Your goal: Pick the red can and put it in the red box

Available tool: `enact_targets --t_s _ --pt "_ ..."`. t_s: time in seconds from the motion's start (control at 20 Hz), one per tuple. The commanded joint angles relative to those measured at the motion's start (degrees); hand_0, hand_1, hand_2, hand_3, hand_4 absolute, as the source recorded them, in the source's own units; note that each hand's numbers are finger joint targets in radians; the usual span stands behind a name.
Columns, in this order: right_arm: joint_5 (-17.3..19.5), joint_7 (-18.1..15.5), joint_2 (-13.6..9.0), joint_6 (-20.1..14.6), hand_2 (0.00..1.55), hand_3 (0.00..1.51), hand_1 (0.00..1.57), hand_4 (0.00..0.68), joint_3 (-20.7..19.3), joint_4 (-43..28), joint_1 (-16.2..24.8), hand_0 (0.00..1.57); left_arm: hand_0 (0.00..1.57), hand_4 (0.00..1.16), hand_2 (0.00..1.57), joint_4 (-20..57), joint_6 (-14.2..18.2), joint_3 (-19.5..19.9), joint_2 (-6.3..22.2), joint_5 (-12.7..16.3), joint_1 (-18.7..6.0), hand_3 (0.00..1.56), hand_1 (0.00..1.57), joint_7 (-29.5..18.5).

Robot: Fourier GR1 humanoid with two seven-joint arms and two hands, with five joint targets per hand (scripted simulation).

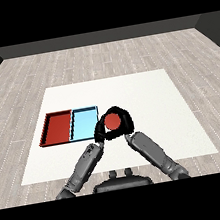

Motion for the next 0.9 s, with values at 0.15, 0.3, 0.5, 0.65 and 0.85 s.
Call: enact_targets --t_s 0.15,0.3,0.5,0.65,0.85 --pt "1.2 0.1 0.2 1.6 1.44 1.39 1.49 0.651 -0.4 -1.2 0.5 1.49 1.57 1.12 1.56 -4.2 5.7 -1.5 -0.2 -2.1 1.0 1.48 1.57 5.2" --pt "-1.2 -3.9 0.2 -2.6 1.44 1.39 1.48 0.644 3.5 1.3 0.9 1.48 1.57 1.12 1.56 6.2 6.5 -2.0 -0.3 5.0 -4.4 1.48 1.57 -3.8" --pt "-3.6 -4.4 0.2 -1.4 1.44 1.39 1.5 0.646 2.2 4.2 -1.9 1.5 1.57 1.14 1.56 -1.0 10.6 -3.5 -0.3 1.5 -1.3 1.48 1.57 -2.1" --pt "-4.4 -3.0 0.2 0.8 1.39 1.34 1.44 0.406 0.2 4.1 -0.6 1.44 1.57 1.14 1.57 -0.1 5.9 -0.1 -0.3 1.3 -0.3 1.5 1.57 -7.3" --pt "1.7 4.4 0.2 -1.6 0.0 0.0 0.0 0.0 1.7 1.8 -0.4 0.0 1.57 1.15 1.57 0.3 6.6 -0.1 -0.3 2.7 -1.6 1.51 1.57 -8.7"
